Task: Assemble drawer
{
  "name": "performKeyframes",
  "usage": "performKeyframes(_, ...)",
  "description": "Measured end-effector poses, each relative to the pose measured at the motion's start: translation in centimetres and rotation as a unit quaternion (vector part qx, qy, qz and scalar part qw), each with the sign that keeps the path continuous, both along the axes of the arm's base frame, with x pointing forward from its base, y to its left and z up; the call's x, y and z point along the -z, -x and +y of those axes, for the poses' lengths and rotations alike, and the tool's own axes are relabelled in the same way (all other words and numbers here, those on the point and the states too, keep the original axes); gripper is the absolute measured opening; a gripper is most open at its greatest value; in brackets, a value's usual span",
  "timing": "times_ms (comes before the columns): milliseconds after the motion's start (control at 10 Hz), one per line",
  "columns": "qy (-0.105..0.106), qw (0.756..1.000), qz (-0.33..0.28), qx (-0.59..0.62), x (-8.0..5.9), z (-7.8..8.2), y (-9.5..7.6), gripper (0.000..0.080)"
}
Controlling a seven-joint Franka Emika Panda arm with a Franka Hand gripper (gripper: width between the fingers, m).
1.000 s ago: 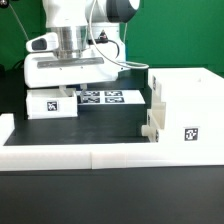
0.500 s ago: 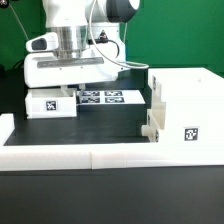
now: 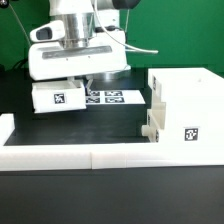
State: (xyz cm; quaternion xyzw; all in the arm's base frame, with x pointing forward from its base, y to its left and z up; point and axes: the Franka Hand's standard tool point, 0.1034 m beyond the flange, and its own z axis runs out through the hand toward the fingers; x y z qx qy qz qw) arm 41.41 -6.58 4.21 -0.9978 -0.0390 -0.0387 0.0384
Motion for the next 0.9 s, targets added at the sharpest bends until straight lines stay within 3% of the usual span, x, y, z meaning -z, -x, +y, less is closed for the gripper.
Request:
performKeyframes(400, -0.008, 1.000, -0.014, -0.021, -2.3, 3.1, -4.3, 0.0041)
performKeyframes(800, -0.026, 1.000, -0.009, -0.014, -3.2, 4.1, -8.1, 0.0041)
performKeyframes(900, -0.027, 0.999, -0.008, -0.025, -3.1, 4.5, -8.3, 0.0041)
